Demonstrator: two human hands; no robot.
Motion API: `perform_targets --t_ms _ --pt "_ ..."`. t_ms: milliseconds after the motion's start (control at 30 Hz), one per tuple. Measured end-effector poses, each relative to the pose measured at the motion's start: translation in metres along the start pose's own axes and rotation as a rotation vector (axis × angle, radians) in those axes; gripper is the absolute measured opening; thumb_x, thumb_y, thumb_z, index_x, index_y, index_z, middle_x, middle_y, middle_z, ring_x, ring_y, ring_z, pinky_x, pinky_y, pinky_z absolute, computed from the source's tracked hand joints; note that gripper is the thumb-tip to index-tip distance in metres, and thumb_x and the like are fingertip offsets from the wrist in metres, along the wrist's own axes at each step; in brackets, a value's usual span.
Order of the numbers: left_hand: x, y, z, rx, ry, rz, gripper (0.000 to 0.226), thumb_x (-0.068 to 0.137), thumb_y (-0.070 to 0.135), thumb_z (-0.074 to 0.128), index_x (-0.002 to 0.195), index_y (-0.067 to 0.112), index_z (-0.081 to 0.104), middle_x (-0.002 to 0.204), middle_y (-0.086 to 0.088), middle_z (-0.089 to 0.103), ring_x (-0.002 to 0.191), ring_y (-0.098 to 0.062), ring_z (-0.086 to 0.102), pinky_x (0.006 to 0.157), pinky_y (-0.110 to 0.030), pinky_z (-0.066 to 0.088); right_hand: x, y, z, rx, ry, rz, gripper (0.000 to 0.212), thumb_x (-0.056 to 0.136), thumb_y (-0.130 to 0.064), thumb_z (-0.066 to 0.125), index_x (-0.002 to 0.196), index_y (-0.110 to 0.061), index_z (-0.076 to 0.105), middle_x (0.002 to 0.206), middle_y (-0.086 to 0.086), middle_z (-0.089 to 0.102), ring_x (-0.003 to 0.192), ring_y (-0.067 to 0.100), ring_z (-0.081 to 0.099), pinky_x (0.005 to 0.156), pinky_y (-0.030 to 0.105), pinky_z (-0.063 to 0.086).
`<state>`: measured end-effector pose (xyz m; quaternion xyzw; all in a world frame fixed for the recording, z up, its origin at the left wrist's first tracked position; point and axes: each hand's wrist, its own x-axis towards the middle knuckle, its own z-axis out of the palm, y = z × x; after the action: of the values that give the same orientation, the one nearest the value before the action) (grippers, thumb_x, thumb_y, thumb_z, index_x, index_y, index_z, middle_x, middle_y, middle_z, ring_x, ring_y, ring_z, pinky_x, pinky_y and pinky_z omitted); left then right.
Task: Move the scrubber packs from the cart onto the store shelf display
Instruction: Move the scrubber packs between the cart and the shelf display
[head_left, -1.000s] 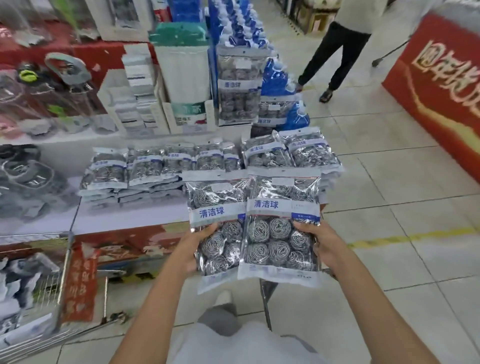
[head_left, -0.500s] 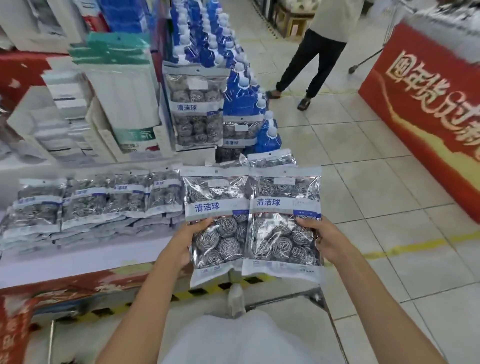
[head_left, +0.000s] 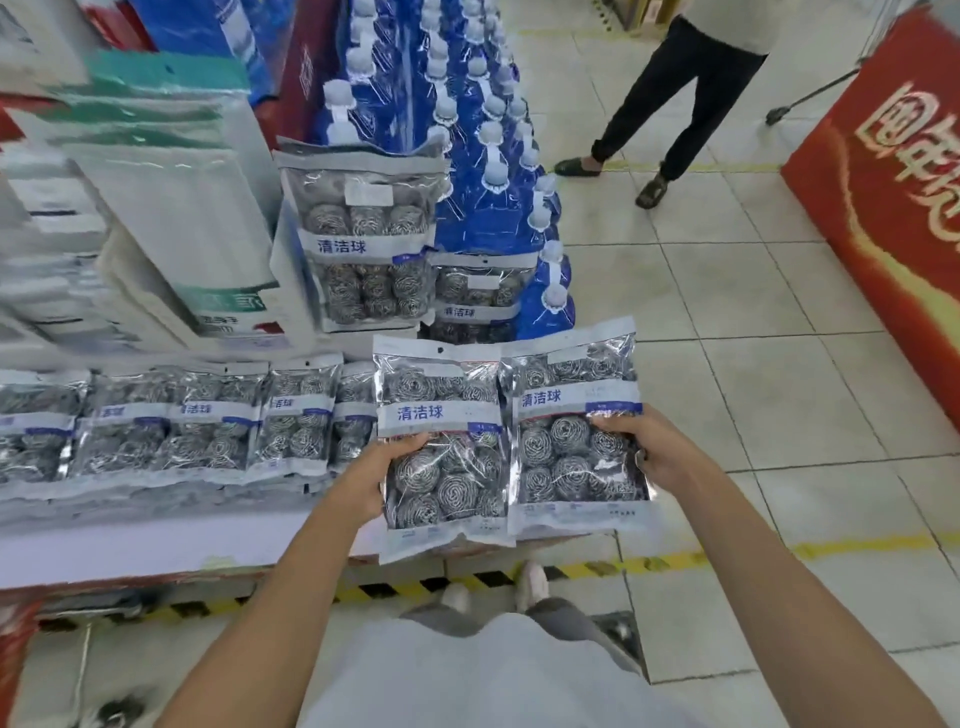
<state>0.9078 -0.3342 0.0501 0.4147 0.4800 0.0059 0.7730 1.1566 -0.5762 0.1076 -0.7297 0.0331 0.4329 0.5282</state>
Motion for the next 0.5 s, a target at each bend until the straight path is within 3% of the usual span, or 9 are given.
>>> perform_targets --t_ms 67,133,200,233,300,367,433,500 --pt "0.009 0.007 0.005 -0.024 -0.019 -0.048 0.049 0.081 0.022 0.084 0.125 0.007 0.068 0.109 -0.014 0.078 0.105 -0.037 0.072 0.094 -0.054 0.058 0.023 -0.009 -0.004 -0.029 -0.025 0.03 0.035 0.087 -0.004 0.077 0.118 -0.016 0.065 0.11 -0.001 0.073 0.098 0.012 0.062 0.073 0.031 0.042" --pt "0.02 0.012 0.008 -0.033 -0.012 -0.09 0.054 0.077 0.023 0.087 0.125 0.005 0.068 0.113 -0.019 0.076 0.109 -0.042 0.071 0.1 -0.059 0.054 0.045 -0.016 -0.005 -0.066 -0.054 0.066 0.038 0.084 -0.009 0.081 0.118 -0.018 0.067 0.116 0.001 0.074 0.11 0.019 0.063 0.094 0.039 0.046" --pt "0.027 0.014 0.011 -0.013 0.04 -0.126 0.058 0.072 0.026 0.091 0.122 0.005 0.07 0.112 -0.019 0.076 0.108 -0.041 0.071 0.102 -0.059 0.053 0.067 -0.018 -0.005 -0.118 -0.058 0.099 0.033 0.084 -0.01 0.081 0.113 -0.019 0.069 0.116 0.002 0.074 0.114 0.023 0.062 0.11 0.045 0.041" --pt "0.031 0.015 0.011 -0.016 0.06 -0.13 0.06 0.07 0.027 0.092 0.121 0.004 0.07 0.112 -0.019 0.076 0.107 -0.041 0.071 0.102 -0.061 0.052 0.077 -0.018 -0.005 -0.138 -0.062 0.113 0.032 0.084 -0.008 0.08 0.113 -0.018 0.069 0.114 0.001 0.074 0.111 0.022 0.063 0.108 0.045 0.042" --pt "0.036 0.015 0.012 -0.008 0.065 -0.137 0.06 0.068 0.029 0.094 0.118 0.005 0.07 0.111 -0.019 0.076 0.106 -0.041 0.071 0.1 -0.06 0.053 0.091 -0.019 -0.005 -0.157 -0.075 0.127 0.035 0.084 -0.004 0.079 0.117 -0.012 0.069 0.104 0.0 0.075 0.098 0.019 0.064 0.087 0.037 0.048" --pt "0.039 0.018 0.014 -0.005 0.054 -0.144 0.054 0.07 0.027 0.091 0.115 0.005 0.071 0.102 -0.017 0.077 0.092 -0.035 0.074 0.088 -0.051 0.06 0.1 -0.019 -0.005 -0.183 -0.049 0.092 0.034 0.083 0.0 0.079 0.114 -0.011 0.068 0.098 0.0 0.073 0.094 0.018 0.064 0.076 0.032 0.046" --pt "0.04 0.02 0.017 0.004 0.07 -0.123 0.048 0.071 0.027 0.086 0.112 0.005 0.074 0.099 -0.015 0.078 0.083 -0.031 0.072 0.073 -0.04 0.061 0.105 -0.015 -0.007 -0.226 0.006 0.032 0.035 0.082 -0.001 0.081 0.109 -0.014 0.062 0.099 -0.001 0.07 0.094 0.017 0.064 0.087 0.035 0.049" --pt "0.045 0.019 0.016 0.03 0.131 -0.062 0.048 0.07 0.024 0.087 0.113 0.007 0.074 0.106 -0.012 0.079 0.095 -0.031 0.072 0.077 -0.039 0.06 0.107 -0.007 -0.007 -0.283 0.055 -0.032 0.053 0.08 -0.006 0.085 0.123 -0.014 0.055 0.109 0.002 0.068 0.099 0.02 0.064 0.093 0.038 0.049"
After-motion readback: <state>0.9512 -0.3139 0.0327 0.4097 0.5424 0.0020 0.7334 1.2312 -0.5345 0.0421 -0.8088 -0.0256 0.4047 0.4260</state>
